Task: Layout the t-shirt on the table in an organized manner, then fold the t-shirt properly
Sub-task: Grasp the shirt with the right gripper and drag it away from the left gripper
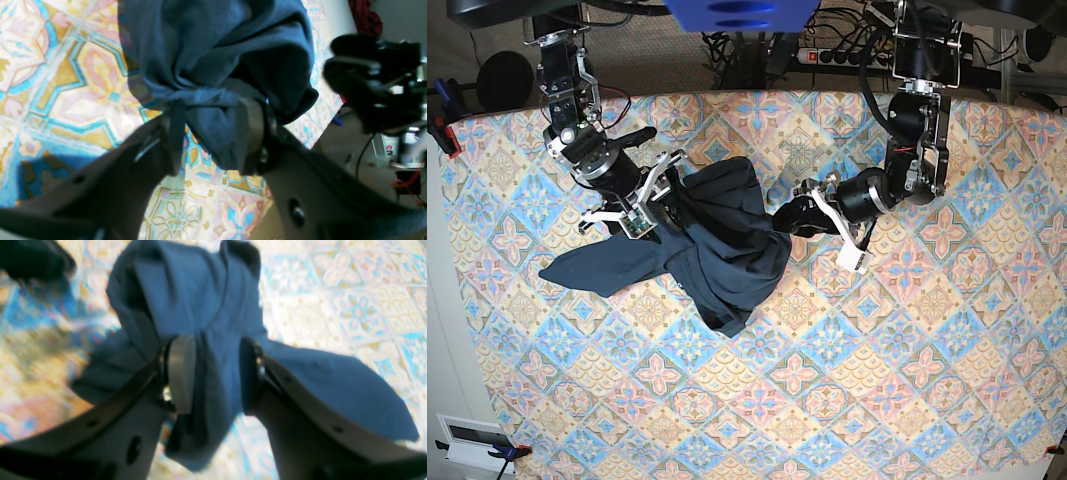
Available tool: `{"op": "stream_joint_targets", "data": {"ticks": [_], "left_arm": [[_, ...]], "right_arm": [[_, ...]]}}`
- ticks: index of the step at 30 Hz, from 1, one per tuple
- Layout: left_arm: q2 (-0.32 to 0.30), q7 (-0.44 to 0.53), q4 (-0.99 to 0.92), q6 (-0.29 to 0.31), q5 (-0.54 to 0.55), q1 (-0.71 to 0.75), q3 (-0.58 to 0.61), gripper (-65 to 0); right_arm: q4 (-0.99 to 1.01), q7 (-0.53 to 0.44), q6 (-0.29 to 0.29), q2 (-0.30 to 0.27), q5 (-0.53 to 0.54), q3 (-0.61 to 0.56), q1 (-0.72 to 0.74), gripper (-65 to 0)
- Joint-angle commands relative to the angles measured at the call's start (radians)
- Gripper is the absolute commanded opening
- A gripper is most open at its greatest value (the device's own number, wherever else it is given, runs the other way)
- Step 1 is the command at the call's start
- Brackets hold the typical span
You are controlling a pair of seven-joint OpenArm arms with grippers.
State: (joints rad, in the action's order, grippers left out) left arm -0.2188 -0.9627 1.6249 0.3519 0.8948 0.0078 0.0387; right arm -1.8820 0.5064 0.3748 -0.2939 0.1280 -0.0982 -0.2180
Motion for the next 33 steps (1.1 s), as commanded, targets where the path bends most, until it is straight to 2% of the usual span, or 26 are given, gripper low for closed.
{"op": "stream_joint_targets", "data": {"ticks": [1,11,28,33], "left_arm": [[-0.004,0.014,0.021,0.008,0.024,-0.015,-0.004,-40.5],[-0.004,0.015,0.021,0.008,0.024,-0.015,-0.004,-40.5],[-0.004,0.015,0.021,0.009,0.024,-0.015,-0.004,-40.5],[-0.004,0.014,0.036,0.009,0.024,-0.012,-0.004,-40.5]], "right_arm": [[-0.009,-0.025,-0.003,-0.008,-0.008,0.004,0.012,-43.7],[0.008,-0.027,-0.003,-0.008,-0.018,0.004,-0.042,-43.5],[0.065,-0.032,-0.007,-0.006,-0.02,0.015,-0.033,-43.9],[0.065,-0.028,-0.007,-0.008,-0.02,0.015,-0.016,-48.3]]}}
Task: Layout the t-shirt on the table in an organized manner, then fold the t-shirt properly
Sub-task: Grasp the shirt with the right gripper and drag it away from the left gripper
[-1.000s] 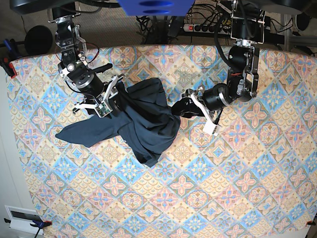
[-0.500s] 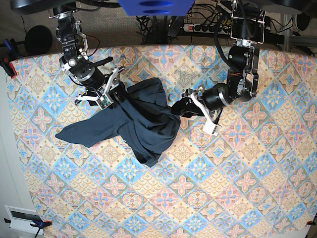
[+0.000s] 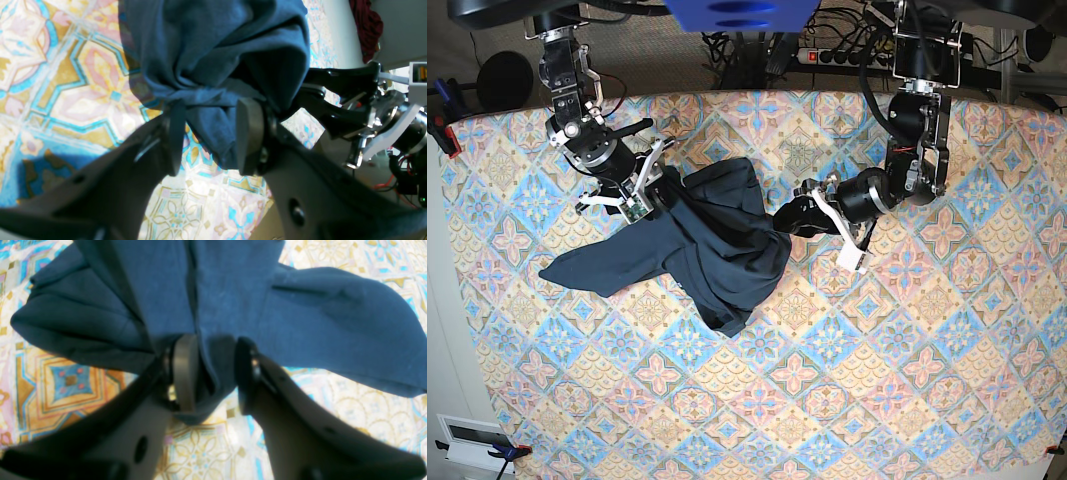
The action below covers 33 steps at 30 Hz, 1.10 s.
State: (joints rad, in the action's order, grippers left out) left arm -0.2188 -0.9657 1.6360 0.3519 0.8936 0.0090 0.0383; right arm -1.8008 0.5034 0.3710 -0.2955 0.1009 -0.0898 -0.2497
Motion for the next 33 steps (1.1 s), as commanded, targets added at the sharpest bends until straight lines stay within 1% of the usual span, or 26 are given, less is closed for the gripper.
{"op": "stream_joint_targets", "data": {"ticks": [1,6,9,11,16,19,22,24,25,27,29,33], "left_arm": [[-0.004,0.017,0.033,0.009,0.025,-0.011,-0.004,-40.5],[-0.004,0.015,0.045,0.009,0.025,-0.01,-0.004,-40.5],[-0.006,0.015,0.045,0.009,0.025,-0.008,-0.004,-40.5],[-0.006,0.015,0.045,0.009,0.025,-0.008,-0.004,-40.5],[-0.006,0.015,0.045,0.009,0.025,-0.008,-0.004,-40.5],[-0.006,0.015,0.045,0.009,0.025,-0.008,-0.004,-40.5],[-0.006,0.015,0.045,0.009,0.025,-0.007,-0.004,-40.5],[-0.006,0.015,0.045,0.009,0.025,-0.007,-0.004,-40.5],[-0.006,0.015,0.045,0.009,0.025,-0.007,-0.004,-40.5],[-0.008,0.015,0.046,0.009,0.025,0.006,-0.004,-40.5],[-0.032,0.02,0.071,0.009,0.023,0.015,0.001,-40.5],[-0.041,0.017,0.1,0.011,0.017,0.035,0.002,-40.5]], "right_arm": [[-0.017,-0.025,-0.004,-0.006,0.007,0.006,0.02,-49.2],[-0.003,-0.024,-0.004,-0.006,0.007,0.006,0.025,-55.1],[-0.003,-0.024,-0.004,-0.008,0.007,0.006,0.025,-60.8],[-0.003,-0.024,-0.004,-0.008,0.007,0.026,0.025,-64.8],[-0.017,-0.025,-0.004,-0.006,0.007,0.101,0.019,-65.0],[-0.089,-0.024,0.001,-0.006,0.01,0.16,0.017,-65.0],[-0.166,-0.024,0.003,-0.006,0.012,0.173,0.017,-65.0],[-0.176,-0.024,0.003,-0.006,0.012,0.18,0.023,-65.0],[-0.176,-0.024,0.003,-0.008,0.013,0.196,0.025,-65.0],[-0.173,-0.024,0.003,-0.008,0.021,0.275,0.025,-65.0],[-0.17,-0.024,0.003,-0.021,0.087,0.358,0.036,-65.0],[-0.124,-0.022,0.003,-0.117,0.29,0.531,0.085,-65.0]]}}
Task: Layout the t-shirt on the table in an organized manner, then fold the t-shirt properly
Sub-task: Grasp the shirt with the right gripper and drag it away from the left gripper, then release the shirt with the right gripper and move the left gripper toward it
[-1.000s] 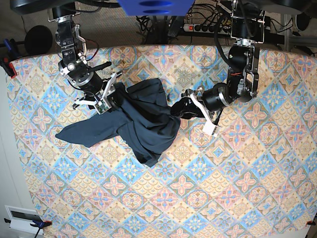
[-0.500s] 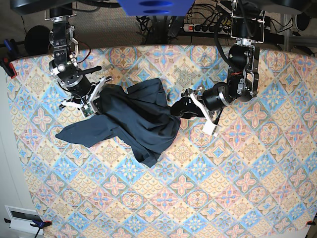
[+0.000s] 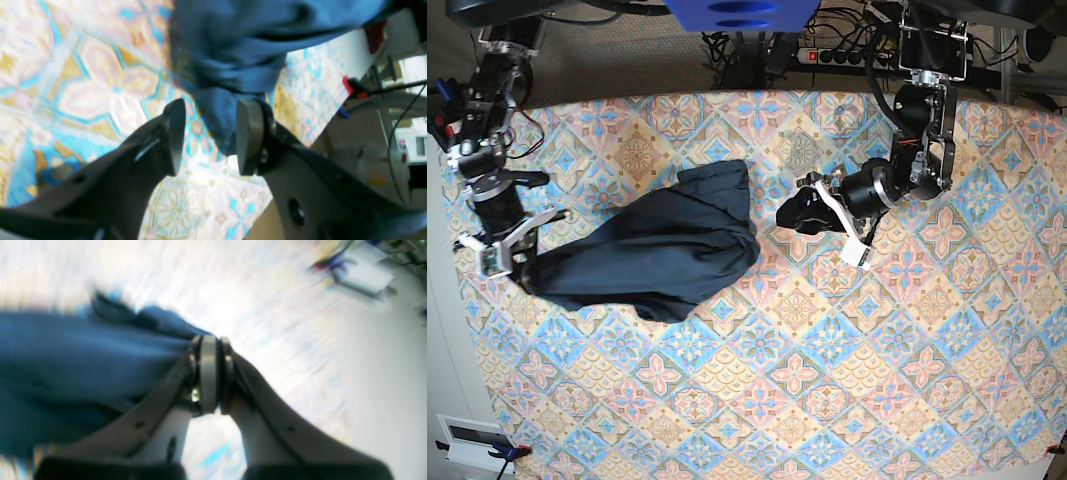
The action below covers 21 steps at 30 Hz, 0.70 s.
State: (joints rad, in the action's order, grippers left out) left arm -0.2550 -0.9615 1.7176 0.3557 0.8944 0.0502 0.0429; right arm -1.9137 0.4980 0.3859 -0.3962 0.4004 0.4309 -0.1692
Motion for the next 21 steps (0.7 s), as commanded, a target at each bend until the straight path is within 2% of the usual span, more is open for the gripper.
{"op": "stream_joint_targets", "data": {"ticks": [1,7,14,21], "left_arm": [[-0.007,0.013,0.022,0.007,0.016,-0.005,-0.002,-40.5],[-0.007,0.014,0.026,0.007,0.013,0.001,0.048,-40.5],[0.004,0.019,0.026,0.007,0.012,-0.008,0.18,-40.5],[0.087,0.02,0.026,0.007,-0.16,-0.008,0.265,-40.5]], "right_arm": [[0.006,-0.017,-0.012,-0.034,0.032,0.052,0.007,-65.0],[0.101,0.021,-0.012,-0.134,0.216,0.236,0.009,-65.0],[0.115,0.021,-0.012,-0.206,0.404,0.336,0.009,-65.0],[0.109,0.032,-0.002,-0.31,0.631,0.342,0.006,-65.0]]}}
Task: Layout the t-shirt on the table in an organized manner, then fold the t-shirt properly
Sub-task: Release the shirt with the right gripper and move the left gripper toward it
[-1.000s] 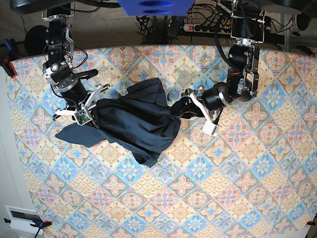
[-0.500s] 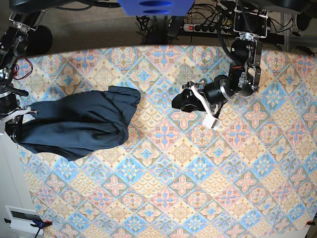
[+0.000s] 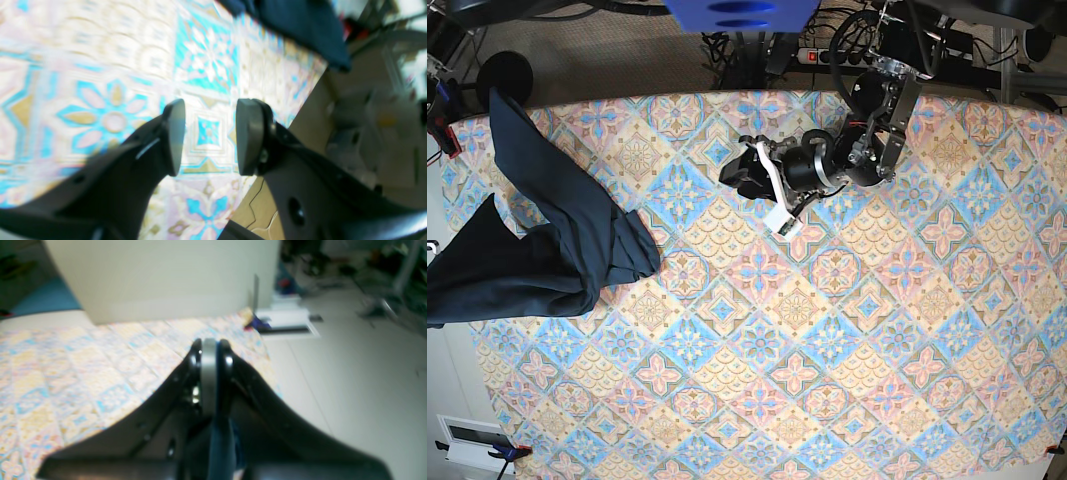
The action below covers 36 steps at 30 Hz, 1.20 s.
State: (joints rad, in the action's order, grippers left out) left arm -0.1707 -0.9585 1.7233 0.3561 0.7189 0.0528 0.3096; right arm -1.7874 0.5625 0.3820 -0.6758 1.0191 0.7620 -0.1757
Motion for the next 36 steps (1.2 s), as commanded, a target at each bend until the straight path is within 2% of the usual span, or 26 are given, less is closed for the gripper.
{"op": "stream_joint_targets", "data": {"ticks": [1,4,8,14,19,22,25,27,29,32,34,36], "left_arm": [[0.017,0.017,0.019,0.007,0.0,-0.011,0.01,-40.5],[0.063,0.02,0.014,0.007,-0.061,-0.011,0.044,-40.5],[0.089,0.052,0.013,0.005,-0.115,-0.003,0.066,-40.5],[0.11,0.083,-0.021,0.005,-0.12,-0.009,0.064,-40.5],[0.155,0.114,-0.038,0.005,-0.132,-0.032,0.063,-40.5],[0.225,0.115,-0.104,0.005,-0.167,-0.067,0.064,-40.5],[0.325,0.115,-0.179,0.005,-0.169,-0.121,0.064,-40.3],[0.328,0.115,-0.24,0.005,-0.169,-0.166,0.07,-40.3],[0.328,0.128,-0.317,0.004,-0.164,-0.225,0.132,-40.2],[0.328,0.229,-0.401,0.002,-0.115,-0.282,0.233,-40.2],[0.328,0.28,-0.458,0.002,-0.089,-0.308,0.244,-40.2],[0.328,0.327,-0.497,0.002,-0.077,-0.328,0.251,-40.2]], "right_arm": [[-0.018,-0.014,0.025,-0.057,0.027,0.011,0.015,-65.0],[-0.018,0.009,0.122,-0.115,0.065,0.007,0.057,-65.0],[-0.015,0.04,0.137,-0.157,0.123,0.007,0.1,-65.0],[-0.018,0.04,0.219,-0.204,0.212,0.021,0.107,-65.0],[-0.01,0.04,0.24,-0.206,0.257,0.081,0.103,-65.0],[-0.01,0.04,0.239,-0.204,0.255,0.077,0.098,-65.0],[-0.01,0.04,0.239,-0.2,0.255,0.03,0.101,-65.0],[-0.01,0.04,0.237,-0.2,0.255,0.003,0.103,-65.0],[-0.012,0.04,0.237,-0.196,0.255,-0.017,0.098,-65.0],[-0.016,0.041,0.237,-0.163,0.255,-0.039,0.098,-65.0],[-0.018,0.047,0.237,-0.141,0.255,-0.043,0.094,-65.0],[-0.018,0.101,0.237,-0.135,0.255,-0.043,0.069,-65.0]]}}
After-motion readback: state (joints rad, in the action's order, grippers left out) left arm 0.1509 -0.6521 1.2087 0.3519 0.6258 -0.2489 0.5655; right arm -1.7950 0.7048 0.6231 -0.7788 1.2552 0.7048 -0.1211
